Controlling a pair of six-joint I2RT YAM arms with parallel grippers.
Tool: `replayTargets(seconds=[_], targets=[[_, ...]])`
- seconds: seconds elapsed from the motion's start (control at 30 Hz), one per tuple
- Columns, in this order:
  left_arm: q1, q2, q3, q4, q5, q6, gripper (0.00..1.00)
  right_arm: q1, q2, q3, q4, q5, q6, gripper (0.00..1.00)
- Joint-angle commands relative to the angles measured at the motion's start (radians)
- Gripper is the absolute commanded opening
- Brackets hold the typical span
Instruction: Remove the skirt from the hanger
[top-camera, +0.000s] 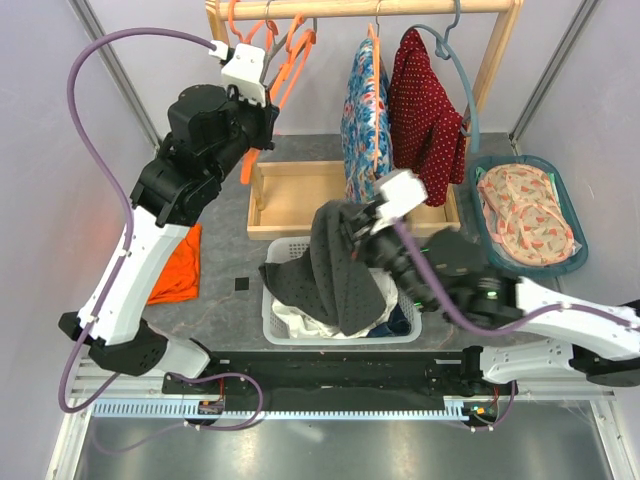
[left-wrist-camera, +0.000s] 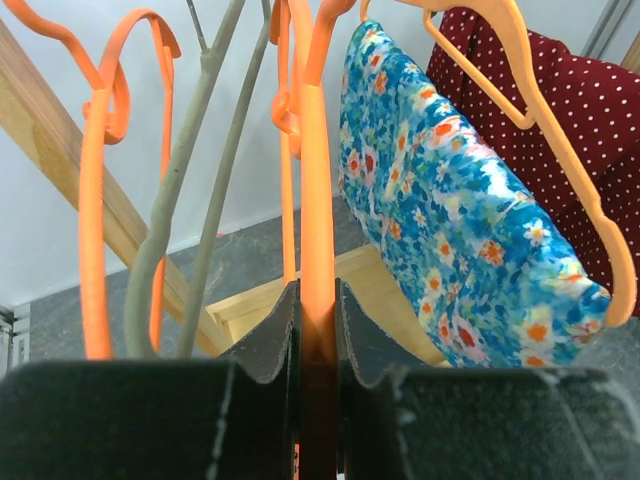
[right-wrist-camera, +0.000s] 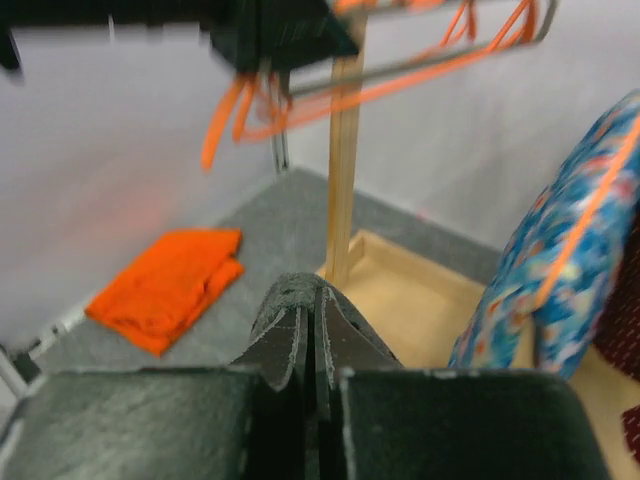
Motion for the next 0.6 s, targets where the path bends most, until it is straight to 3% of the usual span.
replayTargets(seconds=[0.0,0.23,0.57], targets=[[0.014,0.036,0.068,0.060,0.026,0.007,0.02,-0.012,0.065,-0.142,0.008,-0.009,0.139,0.00],[0.031,0.142,0.162,0.051,0.057,-0.019,0.02,-0.078,0.111,-0.419,0.072,-0.102,0.342,0.00],[0.123,0.252,0.286,0.026,0.169,-0.134,0.02,-0.155,0.093,-0.680,0.161,-0.185,0.550,0.00]])
